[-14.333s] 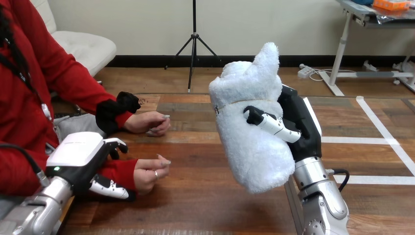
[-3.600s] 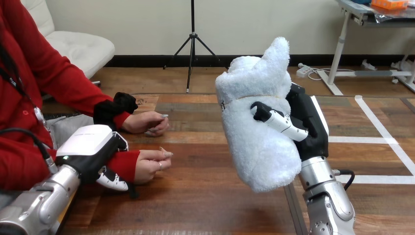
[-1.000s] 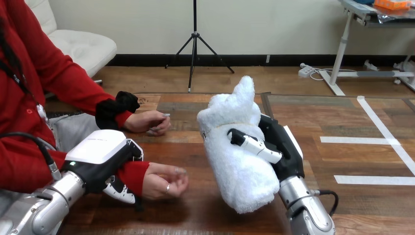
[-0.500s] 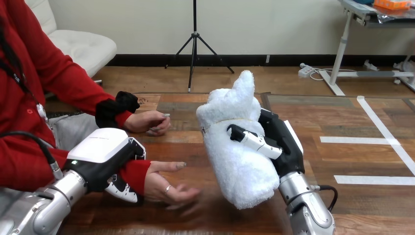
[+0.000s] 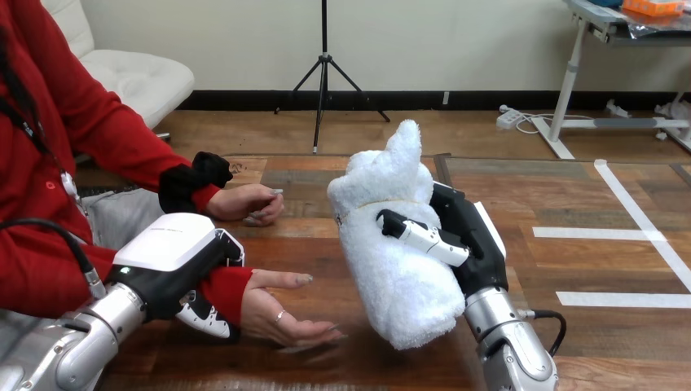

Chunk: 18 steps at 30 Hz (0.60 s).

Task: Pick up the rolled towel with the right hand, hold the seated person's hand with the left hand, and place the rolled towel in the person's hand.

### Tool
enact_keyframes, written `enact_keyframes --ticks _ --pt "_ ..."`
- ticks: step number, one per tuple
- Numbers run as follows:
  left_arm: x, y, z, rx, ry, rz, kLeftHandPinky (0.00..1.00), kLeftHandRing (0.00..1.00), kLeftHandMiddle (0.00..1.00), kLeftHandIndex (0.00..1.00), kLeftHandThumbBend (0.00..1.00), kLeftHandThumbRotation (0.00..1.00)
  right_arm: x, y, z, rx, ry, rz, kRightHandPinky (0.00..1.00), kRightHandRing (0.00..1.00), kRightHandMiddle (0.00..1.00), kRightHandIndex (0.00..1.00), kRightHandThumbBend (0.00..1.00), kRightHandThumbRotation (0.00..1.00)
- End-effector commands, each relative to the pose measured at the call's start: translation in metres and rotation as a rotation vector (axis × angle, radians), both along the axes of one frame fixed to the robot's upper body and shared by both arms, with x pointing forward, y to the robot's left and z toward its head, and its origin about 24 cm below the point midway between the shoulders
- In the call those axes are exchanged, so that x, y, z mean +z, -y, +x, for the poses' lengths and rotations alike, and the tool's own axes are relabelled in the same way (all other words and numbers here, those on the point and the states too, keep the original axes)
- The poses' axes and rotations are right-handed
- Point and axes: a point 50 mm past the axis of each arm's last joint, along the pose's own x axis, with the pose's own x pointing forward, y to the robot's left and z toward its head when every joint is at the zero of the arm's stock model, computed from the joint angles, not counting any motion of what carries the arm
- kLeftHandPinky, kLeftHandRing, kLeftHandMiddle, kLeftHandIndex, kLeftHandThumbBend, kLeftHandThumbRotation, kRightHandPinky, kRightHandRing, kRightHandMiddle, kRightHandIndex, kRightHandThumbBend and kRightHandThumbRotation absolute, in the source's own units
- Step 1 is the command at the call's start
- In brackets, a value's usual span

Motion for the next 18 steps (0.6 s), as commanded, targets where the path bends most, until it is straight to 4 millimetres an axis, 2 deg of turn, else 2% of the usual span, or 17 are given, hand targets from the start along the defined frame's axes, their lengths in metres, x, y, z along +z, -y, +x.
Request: enact_keyframes --ticks 1,18 --pt "0.0333 0.0270 0.0168 -0.086 0.149 -0.114 0.23 0.27 0.32 0.31 0.79 0.00 0.0366 -0.0086 0.0245 0.017 0.138 -0.011 0.06 0.12 0.22 0.27 0.64 0.00" --pt "0.0370 0.0296 0.0170 -0.097 0.164 -0.113 0.24 0.28 0.33 0.33 0.79 0.00 0.0368 -0.0125 0.0243 0.016 0.143 -0.011 0.06 0.12 0.22 0.26 0.64 0.00"
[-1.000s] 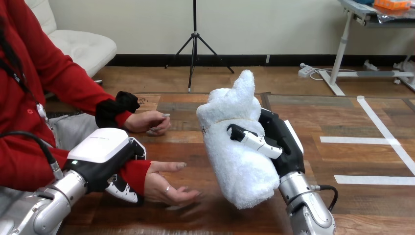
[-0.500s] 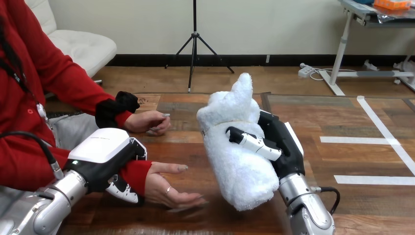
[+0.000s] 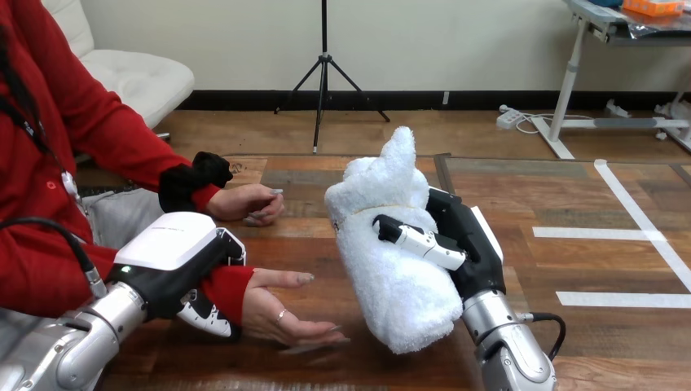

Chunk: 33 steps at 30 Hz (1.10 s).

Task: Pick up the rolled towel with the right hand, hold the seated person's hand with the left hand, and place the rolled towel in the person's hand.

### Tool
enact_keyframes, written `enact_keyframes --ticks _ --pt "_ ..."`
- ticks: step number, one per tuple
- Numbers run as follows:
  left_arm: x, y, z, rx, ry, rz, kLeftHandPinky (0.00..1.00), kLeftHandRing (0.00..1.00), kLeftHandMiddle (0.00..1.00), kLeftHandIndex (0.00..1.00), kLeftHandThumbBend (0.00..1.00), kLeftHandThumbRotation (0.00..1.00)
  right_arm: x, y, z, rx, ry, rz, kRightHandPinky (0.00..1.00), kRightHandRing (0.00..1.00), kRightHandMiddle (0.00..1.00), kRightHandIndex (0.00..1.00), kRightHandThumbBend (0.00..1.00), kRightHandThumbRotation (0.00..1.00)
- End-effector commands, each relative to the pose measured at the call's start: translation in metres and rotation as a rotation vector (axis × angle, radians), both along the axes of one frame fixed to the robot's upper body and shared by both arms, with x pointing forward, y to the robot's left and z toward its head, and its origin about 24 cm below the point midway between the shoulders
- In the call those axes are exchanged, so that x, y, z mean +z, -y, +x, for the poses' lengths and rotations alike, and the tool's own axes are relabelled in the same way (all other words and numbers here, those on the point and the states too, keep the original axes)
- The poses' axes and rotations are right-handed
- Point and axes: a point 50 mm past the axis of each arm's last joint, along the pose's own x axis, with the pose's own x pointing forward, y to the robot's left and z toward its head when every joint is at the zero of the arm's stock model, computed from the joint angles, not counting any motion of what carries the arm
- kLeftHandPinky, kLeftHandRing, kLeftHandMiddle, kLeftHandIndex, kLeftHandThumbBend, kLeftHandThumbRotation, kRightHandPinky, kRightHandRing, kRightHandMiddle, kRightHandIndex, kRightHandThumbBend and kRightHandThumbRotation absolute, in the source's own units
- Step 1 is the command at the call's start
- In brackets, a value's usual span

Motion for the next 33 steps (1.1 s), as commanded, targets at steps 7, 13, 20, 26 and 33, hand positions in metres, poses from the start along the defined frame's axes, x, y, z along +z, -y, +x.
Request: enact_keyframes --ticks 7,13,20,26,33 --pt "0.038 0.029 0.016 -0.100 0.167 -0.111 0.24 0.28 0.33 0.33 0.79 0.00 0.040 -0.014 0.025 0.019 0.163 0.006 0.06 0.12 0.22 0.26 0.64 0.00" --pt "0.040 0.029 0.016 -0.102 0.167 -0.106 0.24 0.28 0.34 0.33 0.78 0.01 0.041 -0.018 0.024 0.026 0.178 0.000 0.06 0.12 0.22 0.26 0.63 0.00" --pt "0.041 0.029 0.015 -0.108 0.177 -0.116 0.25 0.29 0.35 0.34 0.79 0.02 0.040 -0.021 0.023 0.043 0.178 0.013 0.06 0.12 0.22 0.26 0.63 0.00" --pt "0.042 0.029 0.015 -0.111 0.179 -0.113 0.26 0.30 0.36 0.35 0.79 0.03 0.040 -0.024 0.023 0.045 0.177 0.018 0.06 0.13 0.23 0.26 0.64 0.00" --pt "0.042 0.030 0.015 -0.112 0.184 -0.117 0.26 0.31 0.36 0.35 0.80 0.04 0.040 -0.025 0.023 0.051 0.176 0.029 0.06 0.13 0.23 0.27 0.64 0.00"
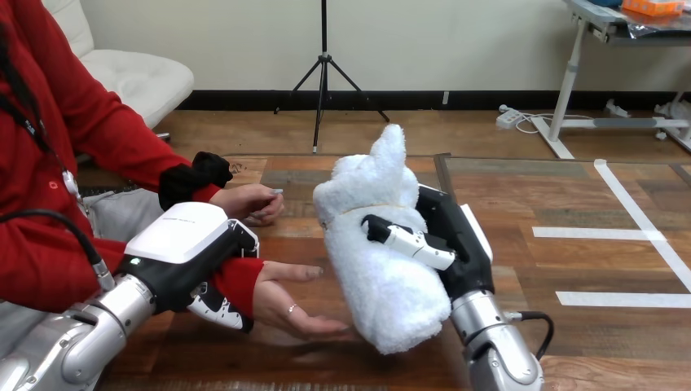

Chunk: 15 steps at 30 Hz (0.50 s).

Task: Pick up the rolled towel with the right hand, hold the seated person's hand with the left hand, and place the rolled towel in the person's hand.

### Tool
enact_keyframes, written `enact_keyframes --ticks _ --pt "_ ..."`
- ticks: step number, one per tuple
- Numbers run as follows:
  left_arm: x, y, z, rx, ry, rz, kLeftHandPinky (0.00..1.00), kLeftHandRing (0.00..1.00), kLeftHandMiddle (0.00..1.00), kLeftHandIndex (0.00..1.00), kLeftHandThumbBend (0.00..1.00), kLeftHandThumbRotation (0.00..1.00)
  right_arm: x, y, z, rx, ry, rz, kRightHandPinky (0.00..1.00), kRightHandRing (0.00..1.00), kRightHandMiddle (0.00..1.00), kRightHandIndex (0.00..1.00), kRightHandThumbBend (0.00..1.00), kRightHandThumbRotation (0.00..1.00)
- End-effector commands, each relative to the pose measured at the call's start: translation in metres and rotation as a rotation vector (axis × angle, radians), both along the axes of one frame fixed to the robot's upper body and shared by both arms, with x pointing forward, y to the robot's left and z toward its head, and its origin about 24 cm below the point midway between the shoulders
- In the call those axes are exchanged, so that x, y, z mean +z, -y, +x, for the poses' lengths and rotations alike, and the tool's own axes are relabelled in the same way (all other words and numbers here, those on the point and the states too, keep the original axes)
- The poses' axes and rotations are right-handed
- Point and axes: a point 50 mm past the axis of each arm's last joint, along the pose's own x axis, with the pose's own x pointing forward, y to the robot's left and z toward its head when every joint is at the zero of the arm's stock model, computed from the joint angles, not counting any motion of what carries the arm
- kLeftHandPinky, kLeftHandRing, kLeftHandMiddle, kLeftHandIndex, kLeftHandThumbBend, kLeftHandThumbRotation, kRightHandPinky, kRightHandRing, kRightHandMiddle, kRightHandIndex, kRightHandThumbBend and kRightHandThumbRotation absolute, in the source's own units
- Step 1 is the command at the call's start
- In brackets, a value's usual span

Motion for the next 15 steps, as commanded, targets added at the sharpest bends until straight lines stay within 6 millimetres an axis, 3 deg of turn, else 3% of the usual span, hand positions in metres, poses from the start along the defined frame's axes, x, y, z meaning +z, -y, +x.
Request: enact_keyframes --ticks 1,15 --pt "0.0327 0.0200 0.0140 -0.063 0.143 -0.101 0.26 0.31 0.36 0.35 0.80 0.04 0.0383 -0.0114 0.0244 0.033 0.149 0.013 0.06 0.13 0.23 0.27 0.64 0.00" --pt "0.0335 0.0204 0.0145 -0.070 0.148 -0.102 0.27 0.31 0.36 0.36 0.80 0.05 0.0386 -0.0142 0.0226 0.033 0.163 0.003 0.06 0.13 0.23 0.27 0.64 0.00"
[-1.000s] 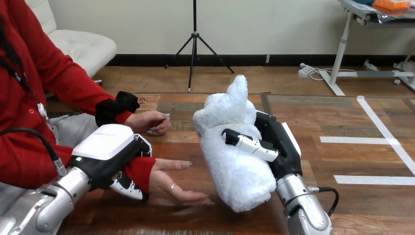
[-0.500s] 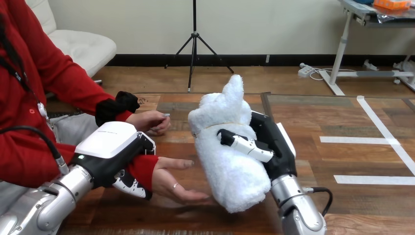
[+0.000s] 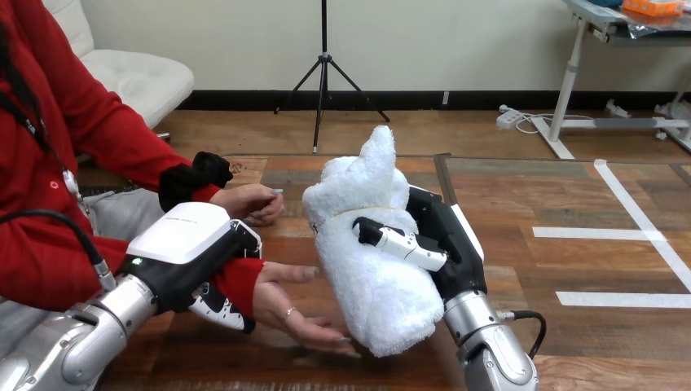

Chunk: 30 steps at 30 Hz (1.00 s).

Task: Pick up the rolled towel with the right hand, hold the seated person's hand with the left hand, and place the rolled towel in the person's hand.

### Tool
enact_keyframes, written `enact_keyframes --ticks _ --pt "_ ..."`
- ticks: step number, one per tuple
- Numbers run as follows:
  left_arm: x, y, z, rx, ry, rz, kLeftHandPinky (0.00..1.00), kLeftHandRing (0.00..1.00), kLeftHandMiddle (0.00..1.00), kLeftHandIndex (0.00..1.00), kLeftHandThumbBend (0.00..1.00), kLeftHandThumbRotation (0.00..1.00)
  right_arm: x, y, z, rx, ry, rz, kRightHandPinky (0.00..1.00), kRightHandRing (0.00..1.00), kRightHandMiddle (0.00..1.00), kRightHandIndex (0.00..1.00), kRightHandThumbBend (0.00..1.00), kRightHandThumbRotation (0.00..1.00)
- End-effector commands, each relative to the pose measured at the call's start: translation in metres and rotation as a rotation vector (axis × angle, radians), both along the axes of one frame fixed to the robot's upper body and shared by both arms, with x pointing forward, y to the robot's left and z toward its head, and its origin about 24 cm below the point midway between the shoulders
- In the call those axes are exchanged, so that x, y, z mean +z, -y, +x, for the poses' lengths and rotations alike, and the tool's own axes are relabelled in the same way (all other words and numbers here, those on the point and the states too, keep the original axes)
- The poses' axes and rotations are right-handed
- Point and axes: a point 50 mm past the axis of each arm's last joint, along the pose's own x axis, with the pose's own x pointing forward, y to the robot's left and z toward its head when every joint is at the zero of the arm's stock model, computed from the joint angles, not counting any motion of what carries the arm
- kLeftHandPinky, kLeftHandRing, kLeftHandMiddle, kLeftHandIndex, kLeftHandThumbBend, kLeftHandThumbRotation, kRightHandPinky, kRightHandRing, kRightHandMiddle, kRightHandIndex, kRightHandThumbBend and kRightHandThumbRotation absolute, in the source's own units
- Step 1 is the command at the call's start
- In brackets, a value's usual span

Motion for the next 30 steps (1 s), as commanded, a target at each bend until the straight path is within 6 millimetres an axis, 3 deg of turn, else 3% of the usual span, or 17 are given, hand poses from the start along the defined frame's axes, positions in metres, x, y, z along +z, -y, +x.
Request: enact_keyframes --ticks 1,30 --pt "0.033 0.019 0.015 -0.058 0.147 -0.099 0.27 0.31 0.36 0.36 0.80 0.05 0.038 -0.010 0.023 0.014 0.159 0.001 0.06 0.13 0.23 0.27 0.64 0.00" --pt "0.037 0.022 0.017 -0.061 0.151 -0.104 0.26 0.29 0.34 0.35 0.81 0.04 0.036 -0.025 0.013 0.034 0.192 0.060 0.07 0.13 0.24 0.28 0.63 0.00"
